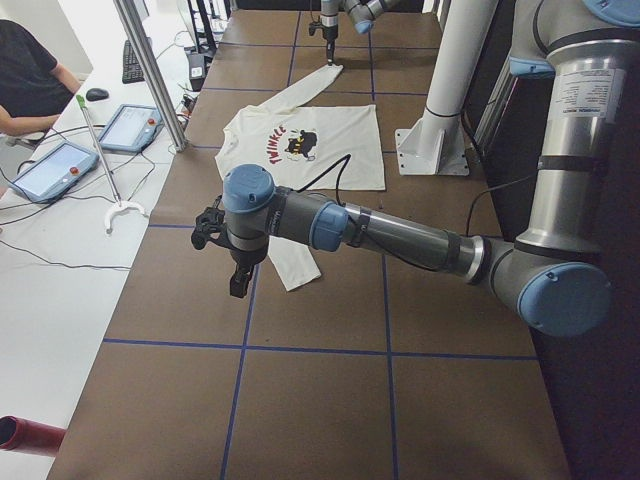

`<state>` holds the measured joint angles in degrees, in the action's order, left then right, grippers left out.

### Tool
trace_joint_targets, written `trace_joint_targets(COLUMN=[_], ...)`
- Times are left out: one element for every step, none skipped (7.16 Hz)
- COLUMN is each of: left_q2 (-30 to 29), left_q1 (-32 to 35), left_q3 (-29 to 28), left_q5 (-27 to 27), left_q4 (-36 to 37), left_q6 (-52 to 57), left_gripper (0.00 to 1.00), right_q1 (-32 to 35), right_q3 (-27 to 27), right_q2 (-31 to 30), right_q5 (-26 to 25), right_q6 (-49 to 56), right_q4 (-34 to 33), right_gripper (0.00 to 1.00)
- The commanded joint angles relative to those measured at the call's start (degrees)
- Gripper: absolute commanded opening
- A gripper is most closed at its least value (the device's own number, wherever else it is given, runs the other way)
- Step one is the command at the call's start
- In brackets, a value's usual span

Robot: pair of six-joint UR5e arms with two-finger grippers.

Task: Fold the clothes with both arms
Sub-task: 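Lower the right gripper onto the sleeve cuff nearest it and grasp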

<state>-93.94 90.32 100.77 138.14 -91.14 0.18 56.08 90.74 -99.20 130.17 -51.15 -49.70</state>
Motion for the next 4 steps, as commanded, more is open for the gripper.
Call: trace_joint_targets(left_q2=[0.1,0.1,0.1,0.2], left_q1=[0.0,0.0,0.0,0.0], left_q3=[0.0,0.0,0.1,0.7], left_q5=[-0.1,-0.1,-0.1,-0.1], left_q4=[0.0,0.0,0.0,0.0], left_q6=[0.0,0.0,0.0,0.0], left_gripper=[1.0,1.0,1.0,1.0], right_q1=[0.1,0.0,0.1,2.0], right_q3=[0.5,0.6,2.1,8.6], right_q2=[0.1,0.2,0.3,0.8], right_q5=[0.1,0.1,1.0,4.0], right_q6=[0.1,0.1,0.0,-0.2], right_q4=[-0.1,-0.1,-0.3,-5.1], right_gripper=[0.0,0.0,0.0,0.0])
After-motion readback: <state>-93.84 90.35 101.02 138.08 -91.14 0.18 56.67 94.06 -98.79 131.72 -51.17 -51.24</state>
